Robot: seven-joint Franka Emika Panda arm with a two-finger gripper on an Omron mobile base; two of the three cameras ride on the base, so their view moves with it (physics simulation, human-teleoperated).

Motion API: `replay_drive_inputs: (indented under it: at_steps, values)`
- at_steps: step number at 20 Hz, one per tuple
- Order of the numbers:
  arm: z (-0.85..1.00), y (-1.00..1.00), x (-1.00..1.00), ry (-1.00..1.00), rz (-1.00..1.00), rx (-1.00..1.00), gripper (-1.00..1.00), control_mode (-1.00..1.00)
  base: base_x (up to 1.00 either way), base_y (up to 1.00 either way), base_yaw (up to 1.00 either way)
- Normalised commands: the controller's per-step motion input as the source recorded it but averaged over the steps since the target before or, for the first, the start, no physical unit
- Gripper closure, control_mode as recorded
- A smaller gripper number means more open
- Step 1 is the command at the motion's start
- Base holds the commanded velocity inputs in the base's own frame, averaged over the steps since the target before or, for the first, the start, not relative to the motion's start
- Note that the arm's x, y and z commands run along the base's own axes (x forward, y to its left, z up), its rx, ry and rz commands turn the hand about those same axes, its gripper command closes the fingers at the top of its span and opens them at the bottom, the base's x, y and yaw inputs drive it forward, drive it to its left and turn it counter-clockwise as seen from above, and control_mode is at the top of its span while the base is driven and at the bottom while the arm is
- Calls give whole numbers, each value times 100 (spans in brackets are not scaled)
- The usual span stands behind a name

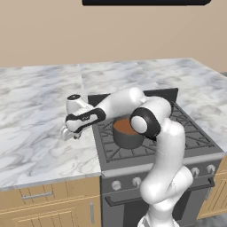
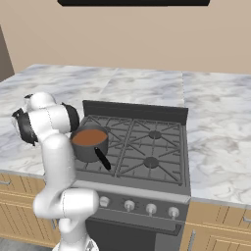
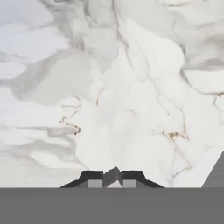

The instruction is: Pick up the sugar cube(s) and place them in the saucepan with hot chocolate.

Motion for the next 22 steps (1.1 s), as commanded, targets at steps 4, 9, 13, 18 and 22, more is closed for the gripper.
replay_drive_inputs:
  at_steps: [4, 9, 13, 18, 22]
  values:
    - [81, -44, -52, -26, -1, 2, 100, -100, 0, 0, 0]
    - [75, -52, -62, -26, -3, 5, 100, -100, 0, 0, 0]
    - [65, -64, -58, -22, -4, 5, 100, -100, 0, 0, 0]
    - [63, -71, -48, -18, -4, 3, 100, -100, 0, 0, 0]
    - [56, -76, -33, -11, -6, 2, 100, -100, 0, 0, 0]
